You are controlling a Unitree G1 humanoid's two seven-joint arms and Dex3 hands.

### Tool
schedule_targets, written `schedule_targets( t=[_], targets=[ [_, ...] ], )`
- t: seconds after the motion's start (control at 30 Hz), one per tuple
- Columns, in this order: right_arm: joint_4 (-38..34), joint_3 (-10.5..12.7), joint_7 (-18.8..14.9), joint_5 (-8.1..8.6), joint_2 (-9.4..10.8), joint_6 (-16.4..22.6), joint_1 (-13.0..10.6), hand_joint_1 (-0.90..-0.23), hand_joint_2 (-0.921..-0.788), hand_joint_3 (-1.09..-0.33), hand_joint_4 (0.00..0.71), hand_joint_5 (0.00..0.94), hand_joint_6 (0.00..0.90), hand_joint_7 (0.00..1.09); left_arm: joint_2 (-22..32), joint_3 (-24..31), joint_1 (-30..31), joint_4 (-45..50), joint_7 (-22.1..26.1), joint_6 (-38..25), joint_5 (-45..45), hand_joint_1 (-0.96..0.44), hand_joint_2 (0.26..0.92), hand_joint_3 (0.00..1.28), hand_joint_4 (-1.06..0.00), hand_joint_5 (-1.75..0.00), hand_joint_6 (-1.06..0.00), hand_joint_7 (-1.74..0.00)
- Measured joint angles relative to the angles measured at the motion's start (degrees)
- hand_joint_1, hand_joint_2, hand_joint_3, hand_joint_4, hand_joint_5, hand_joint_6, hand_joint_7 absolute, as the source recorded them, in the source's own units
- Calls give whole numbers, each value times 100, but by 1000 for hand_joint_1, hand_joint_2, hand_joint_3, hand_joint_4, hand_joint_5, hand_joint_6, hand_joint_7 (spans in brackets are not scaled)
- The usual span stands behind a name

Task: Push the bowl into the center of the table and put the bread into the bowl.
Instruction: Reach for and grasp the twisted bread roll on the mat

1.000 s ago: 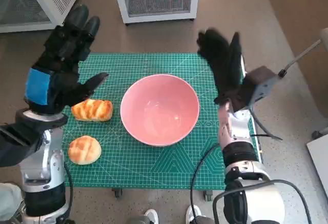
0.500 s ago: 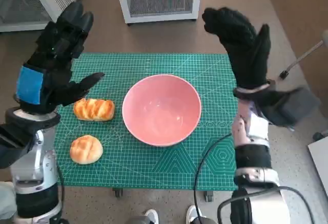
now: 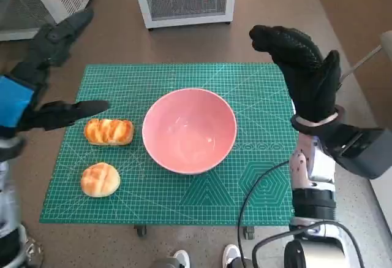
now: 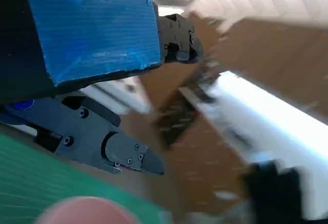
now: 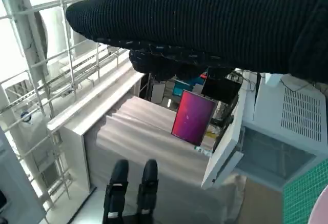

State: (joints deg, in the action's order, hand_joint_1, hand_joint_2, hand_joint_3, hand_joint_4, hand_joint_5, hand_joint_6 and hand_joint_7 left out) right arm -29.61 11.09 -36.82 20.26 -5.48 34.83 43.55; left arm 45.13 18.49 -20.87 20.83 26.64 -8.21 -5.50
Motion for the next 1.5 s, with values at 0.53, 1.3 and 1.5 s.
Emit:
schedule_targets(
  t=[0.53, 1.3, 1.5],
  targets=[
    [199, -135, 130, -14, 0, 18, -56, -681, -921, -683, 208, 3, 319, 65, 1151, -594, 108, 440, 725, -1991, 584, -62, 735, 0, 1, 1, -125, -134],
    [643, -222, 26, 252, 40, 10, -236, -653, -921, -719, 215, 4, 292, 67, 1204, -2376, -471, -1018, 1066, -2155, 1831, -23, 736, 1, -10, -3, -163, -53],
    [644, -232, -100, 362, 39, 62, -235, -648, -921, -731, 216, 4, 285, 68, 1017, -2515, -519, -1333, 1051, -1991, 1958, -29, 736, 1, -14, -3, -169, -41]
  ],
)
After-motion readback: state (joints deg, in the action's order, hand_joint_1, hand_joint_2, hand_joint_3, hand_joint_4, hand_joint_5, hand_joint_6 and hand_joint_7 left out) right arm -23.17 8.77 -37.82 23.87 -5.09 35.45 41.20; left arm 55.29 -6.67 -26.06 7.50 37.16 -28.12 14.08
